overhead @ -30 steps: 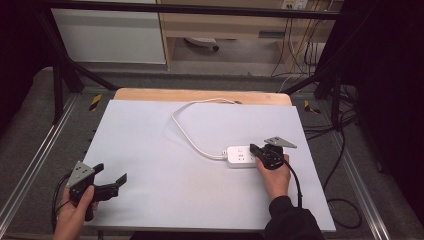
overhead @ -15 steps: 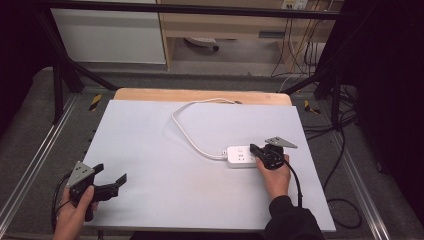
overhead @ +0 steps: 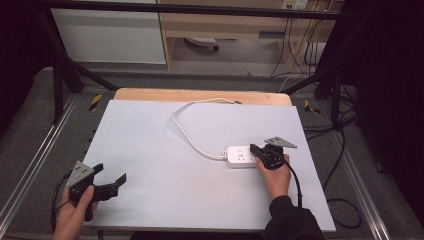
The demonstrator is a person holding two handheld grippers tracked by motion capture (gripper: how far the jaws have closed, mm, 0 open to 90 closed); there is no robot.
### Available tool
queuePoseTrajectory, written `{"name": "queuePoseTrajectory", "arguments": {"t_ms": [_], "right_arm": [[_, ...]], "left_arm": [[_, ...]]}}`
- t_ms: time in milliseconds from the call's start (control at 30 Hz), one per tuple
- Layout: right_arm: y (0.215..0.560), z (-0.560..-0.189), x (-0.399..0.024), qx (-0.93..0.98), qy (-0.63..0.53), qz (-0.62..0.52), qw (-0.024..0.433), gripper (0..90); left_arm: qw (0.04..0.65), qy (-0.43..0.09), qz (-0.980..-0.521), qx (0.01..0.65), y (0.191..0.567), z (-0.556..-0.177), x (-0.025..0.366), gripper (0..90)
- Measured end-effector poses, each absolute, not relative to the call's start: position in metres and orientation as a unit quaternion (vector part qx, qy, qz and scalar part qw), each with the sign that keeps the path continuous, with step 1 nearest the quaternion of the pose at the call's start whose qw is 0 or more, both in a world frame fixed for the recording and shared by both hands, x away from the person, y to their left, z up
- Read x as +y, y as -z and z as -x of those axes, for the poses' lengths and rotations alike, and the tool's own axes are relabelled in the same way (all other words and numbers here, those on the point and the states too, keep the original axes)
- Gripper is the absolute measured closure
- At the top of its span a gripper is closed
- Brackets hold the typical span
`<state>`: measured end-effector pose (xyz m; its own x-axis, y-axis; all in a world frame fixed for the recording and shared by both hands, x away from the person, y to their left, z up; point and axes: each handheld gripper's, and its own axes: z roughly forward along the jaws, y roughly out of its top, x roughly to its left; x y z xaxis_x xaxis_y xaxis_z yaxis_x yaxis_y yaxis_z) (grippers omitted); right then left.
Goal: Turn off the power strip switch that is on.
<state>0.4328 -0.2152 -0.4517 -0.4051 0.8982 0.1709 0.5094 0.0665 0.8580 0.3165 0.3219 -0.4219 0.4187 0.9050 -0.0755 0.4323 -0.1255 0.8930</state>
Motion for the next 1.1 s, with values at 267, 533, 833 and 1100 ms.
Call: {"name": "queuePoseTrajectory", "arguments": {"t_ms": [267,533,833,1100], "right_arm": [[0.4511,-0.4335,-0.2156,0.699,-0.463,-0.505,0.205,90.0],[0.4508,-0.4335,-0.215,0.699,-0.461,-0.506,0.208,90.0],[0.4501,-0.4336,-0.2146,0.701,-0.459,-0.504,0.21,90.0],[0.4477,-0.4331,-0.2151,0.701,-0.461,-0.5,0.216,90.0]], "left_arm": [[0.46,-0.257,-0.705,0.475,0.4223,-0.3169,0.3216,6.0],[0.46,-0.257,-0.705,0.475,0.4222,-0.3166,0.3219,6.0],[0.458,-0.257,-0.706,0.475,0.4224,-0.3167,0.3222,6.0],[0.459,-0.257,-0.705,0.476,0.4224,-0.317,0.3225,6.0]]}}
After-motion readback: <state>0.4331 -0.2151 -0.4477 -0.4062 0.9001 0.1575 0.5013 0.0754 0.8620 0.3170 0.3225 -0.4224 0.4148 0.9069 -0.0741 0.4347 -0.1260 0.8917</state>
